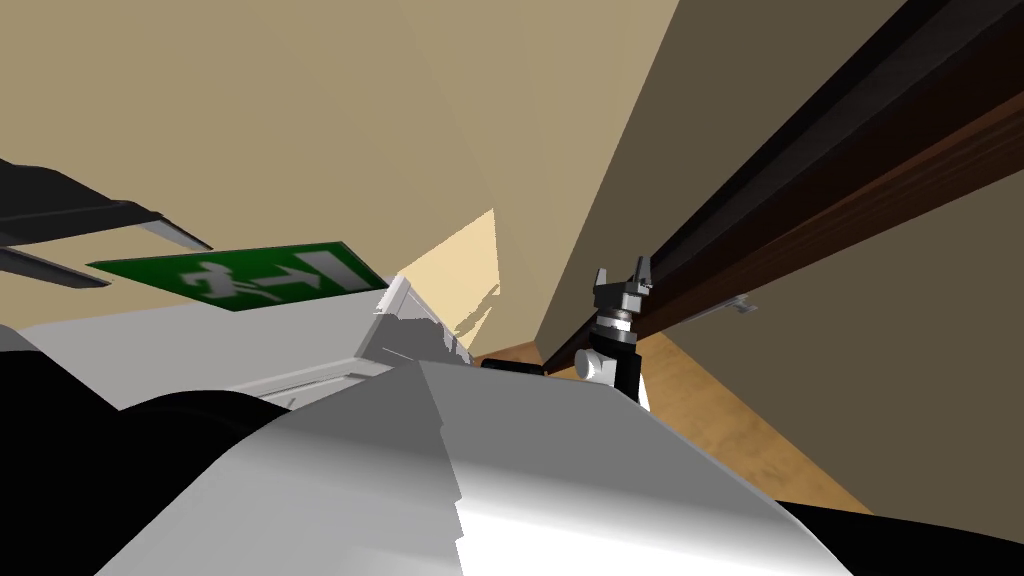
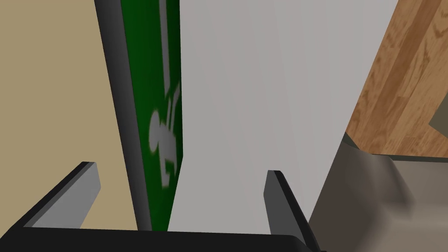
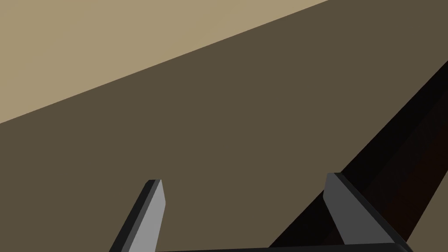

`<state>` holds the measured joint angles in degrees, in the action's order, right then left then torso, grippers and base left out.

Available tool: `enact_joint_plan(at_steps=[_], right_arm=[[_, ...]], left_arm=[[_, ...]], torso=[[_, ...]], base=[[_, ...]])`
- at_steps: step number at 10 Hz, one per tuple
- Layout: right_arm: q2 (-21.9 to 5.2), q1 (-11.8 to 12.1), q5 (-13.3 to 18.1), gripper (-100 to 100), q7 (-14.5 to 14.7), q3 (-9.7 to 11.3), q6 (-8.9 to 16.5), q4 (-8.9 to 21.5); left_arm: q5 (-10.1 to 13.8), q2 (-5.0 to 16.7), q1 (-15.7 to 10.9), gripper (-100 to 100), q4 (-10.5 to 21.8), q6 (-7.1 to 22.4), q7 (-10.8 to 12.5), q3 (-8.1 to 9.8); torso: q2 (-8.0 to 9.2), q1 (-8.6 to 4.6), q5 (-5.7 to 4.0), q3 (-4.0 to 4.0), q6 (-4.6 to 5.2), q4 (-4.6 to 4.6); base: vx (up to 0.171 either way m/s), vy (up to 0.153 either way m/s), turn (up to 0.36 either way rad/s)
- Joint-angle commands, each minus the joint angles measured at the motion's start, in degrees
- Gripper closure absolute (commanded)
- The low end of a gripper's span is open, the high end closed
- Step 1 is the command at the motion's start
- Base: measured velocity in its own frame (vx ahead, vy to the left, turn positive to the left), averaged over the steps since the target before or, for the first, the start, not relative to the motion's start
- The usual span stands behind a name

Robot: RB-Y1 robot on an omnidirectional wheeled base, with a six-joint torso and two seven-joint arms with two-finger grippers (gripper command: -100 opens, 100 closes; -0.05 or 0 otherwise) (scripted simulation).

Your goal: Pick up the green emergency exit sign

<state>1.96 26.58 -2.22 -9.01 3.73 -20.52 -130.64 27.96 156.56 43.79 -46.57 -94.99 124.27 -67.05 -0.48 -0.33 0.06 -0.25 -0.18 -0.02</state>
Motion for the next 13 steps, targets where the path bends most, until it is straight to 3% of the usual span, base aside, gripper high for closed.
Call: enact_joint_plan(at_steps=[1,2,6,7,8,11,12,13], right_arm=[[0.0,0.0,0.0,0,0.0,0.0,0.0,0.0],[0.0,0.0,0.0,0,0.0,0.0,0.0,0.0],[0.0,0.0,0.0,0,0.0,0.0,0.0,0.0],[0.0,0.0,0.0,0,0.0,0.0,0.0,0.0],[0.0,0.0,0.0,0,0.0,0.0,0.0,0.0],[0.0,0.0,0.0,0,0.0,0.0,0.0,0.0],[0.0,0.0,0.0,0,0.0,0.0,0.0,0.0],[0.0,0.0,0.0,0,0.0,0.0,0.0,0.0]], left_arm=[[0.0,0.0,0.0,-100,0.0,0.0,0.0,0.00],[0.0,-0.1,0.0,100,0.0,0.2,-0.1,0.05],[0.0,0.0,0.0,100,0.0,0.2,0.0,0.05],[0.0,0.0,0.0,0,0.1,0.2,0.0,0.05],[0.5,1.8,-0.2,100,-0.1,-1.3,0.9,-0.60],[1.1,4.5,-0.5,100,-0.4,-3.3,2.2,-1.40],[1.0,3.9,-0.3,100,-0.5,-2.5,1.8,-1.10],[1.1,4.0,-0.3,0,-0.4,-2.7,1.9,-1.11]], torso=[[0.00,0.00,0.00,0.00,0.00,0.00],[-0.02,-0.02,-0.02,-0.01,0.01,-0.01],[0.10,-0.02,0.04,0.06,-0.04,0.02],[0.10,-0.02,0.05,0.06,-0.04,0.01],[0.11,-0.02,0.05,0.06,-0.04,0.01],[0.01,-0.11,-0.02,-0.01,0.00,-0.02],[0.02,-0.13,-0.04,0.00,0.00,-0.02],[0.05,-0.11,-0.02,0.02,-0.04,-0.01]], base=[[0.000,0.000,0.000],[0.000,0.000,0.000],[0.002,0.001,-0.001],[0.000,0.000,0.000],[0.003,0.004,-0.013],[0.008,0.010,-0.030],[0.002,0.003,-0.011],[0.000,0.000,0.000]])
